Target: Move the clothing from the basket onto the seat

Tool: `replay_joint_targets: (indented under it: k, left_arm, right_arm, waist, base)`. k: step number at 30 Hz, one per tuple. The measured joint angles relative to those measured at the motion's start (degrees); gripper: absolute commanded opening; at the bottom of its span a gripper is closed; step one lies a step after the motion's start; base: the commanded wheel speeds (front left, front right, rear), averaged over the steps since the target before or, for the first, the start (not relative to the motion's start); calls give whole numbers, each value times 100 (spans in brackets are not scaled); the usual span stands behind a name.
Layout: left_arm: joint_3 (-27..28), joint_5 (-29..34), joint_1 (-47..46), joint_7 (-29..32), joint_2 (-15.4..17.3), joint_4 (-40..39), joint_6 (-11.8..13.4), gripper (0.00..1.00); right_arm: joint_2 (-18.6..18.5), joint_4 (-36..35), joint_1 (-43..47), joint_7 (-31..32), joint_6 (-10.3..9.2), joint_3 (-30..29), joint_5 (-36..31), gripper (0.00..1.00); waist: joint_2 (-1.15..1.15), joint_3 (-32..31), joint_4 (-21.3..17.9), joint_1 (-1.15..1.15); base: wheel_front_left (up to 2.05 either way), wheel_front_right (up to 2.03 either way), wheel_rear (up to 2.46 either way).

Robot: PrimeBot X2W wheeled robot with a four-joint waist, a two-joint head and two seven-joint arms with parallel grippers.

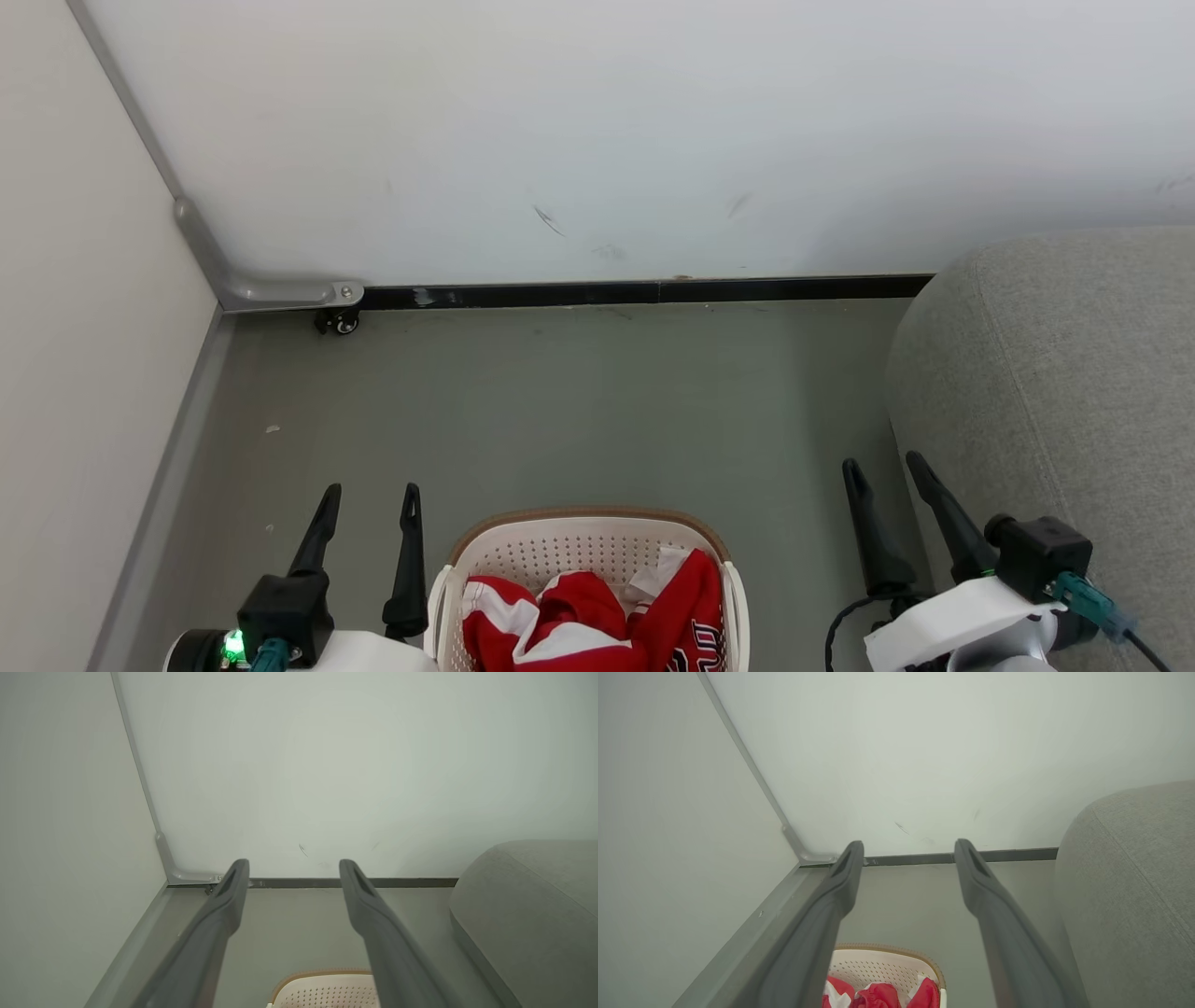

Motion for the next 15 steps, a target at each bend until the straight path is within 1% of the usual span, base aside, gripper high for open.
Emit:
replay_joint_targets:
  k: [7,10,12,15]
  left_arm:
    - [-100,450,44,-118,-2,30,100,100]
    - [-104,615,57,-149,3,45,105,100]
    - [-121,728,57,-200,1,46,133,100]
    - [-126,732,57,-200,-5,51,134,100]
  right_arm:
    - [11,35,-1,-88,0,26,-474,100]
    - [13,43,-4,-134,0,43,-689,100]
    - [18,53,-5,-141,0,49,-777,100]
    - [20,67,-6,-141,0,47,-800,100]
  waist:
    - [0,-4,5,-1]
    - [0,-6,6,-1]
    - [0,-7,7,-1]
    - [0,-8,8,-1]
  base:
    - [0,0,0]
    - [0,0,0]
    - [0,0,0]
    - [0,0,0]
